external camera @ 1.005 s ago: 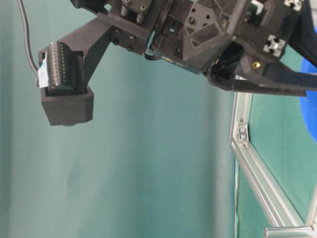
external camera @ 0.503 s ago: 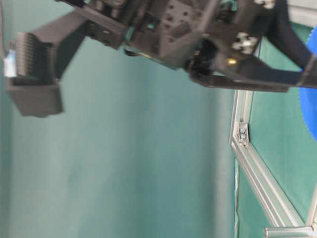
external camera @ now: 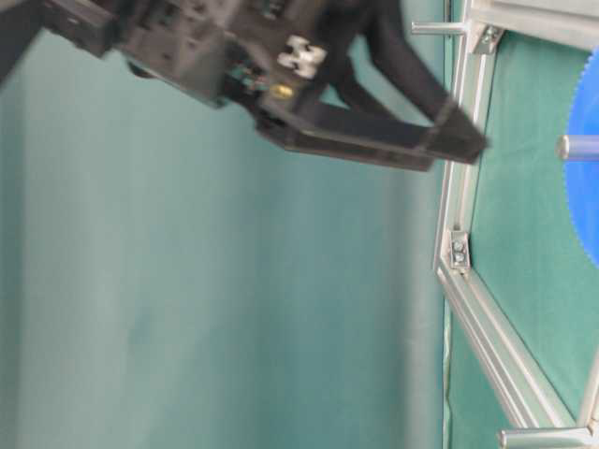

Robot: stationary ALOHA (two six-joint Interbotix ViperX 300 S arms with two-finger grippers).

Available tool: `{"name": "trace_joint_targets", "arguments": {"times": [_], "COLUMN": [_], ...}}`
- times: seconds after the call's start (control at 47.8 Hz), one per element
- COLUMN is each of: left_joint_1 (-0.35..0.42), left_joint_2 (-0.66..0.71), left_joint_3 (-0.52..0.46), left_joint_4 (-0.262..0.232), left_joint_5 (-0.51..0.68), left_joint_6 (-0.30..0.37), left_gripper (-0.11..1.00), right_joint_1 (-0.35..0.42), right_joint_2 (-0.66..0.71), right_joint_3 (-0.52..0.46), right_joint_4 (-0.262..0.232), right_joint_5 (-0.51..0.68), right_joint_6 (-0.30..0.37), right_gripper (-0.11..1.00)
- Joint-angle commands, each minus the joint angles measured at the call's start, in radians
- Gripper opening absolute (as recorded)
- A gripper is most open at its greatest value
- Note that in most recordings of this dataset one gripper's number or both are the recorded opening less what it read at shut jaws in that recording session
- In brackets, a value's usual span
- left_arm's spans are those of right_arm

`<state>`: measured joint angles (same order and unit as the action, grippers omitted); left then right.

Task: Find the location of the shaft and insert the gear.
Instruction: 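Open the right gripper and withdraw it to the right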

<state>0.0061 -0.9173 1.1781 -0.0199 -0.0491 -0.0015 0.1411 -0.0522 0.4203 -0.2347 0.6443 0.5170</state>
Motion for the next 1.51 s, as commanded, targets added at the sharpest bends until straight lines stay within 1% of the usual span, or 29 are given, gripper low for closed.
{"name": "trace_joint_targets", "arguments": {"times": [0.0,0.335,0.482,0.817,1.152,1.361,1.487], "left_joint_1": [0.002,0.002,0.002,0.002,0.002,0.002,0.002], "left_joint_2": [0.008,0.008,0.008,0.008,0.008,0.008,0.008], "left_joint_3": [-0.009,-0.009,-0.009,-0.009,-0.008,-0.008,-0.008], "left_joint_4": [-0.002,-0.002,-0.002,0.000,-0.002,-0.002,-0.003], "left_joint_5": [-0.002,0.000,0.003,0.005,0.003,0.005,0.005], "left_joint_6": [-0.002,-0.002,-0.002,-0.002,-0.002,-0.002,-0.002], "left_gripper": [0.01,0.01,0.01,0.01,0.01,0.01,0.01], "right_joint_1": [0.002,0.002,0.008,0.008,0.008,0.008,0.008], "right_joint_2": [-0.051,-0.075,-0.091,-0.213,-0.391,-0.443,-0.466], "right_joint_3": [-0.020,-0.012,0.008,0.130,0.276,0.327,0.353], "right_joint_4": [-0.008,-0.011,-0.014,-0.014,-0.014,-0.014,-0.031], "right_joint_5": [0.000,0.000,-0.006,-0.110,-0.235,-0.253,-0.264], "right_joint_6": [-0.002,-0.002,-0.002,0.006,0.006,0.003,0.000], "right_gripper": [0.85,0.85,0.85,0.85,0.85,0.84,0.84]}}
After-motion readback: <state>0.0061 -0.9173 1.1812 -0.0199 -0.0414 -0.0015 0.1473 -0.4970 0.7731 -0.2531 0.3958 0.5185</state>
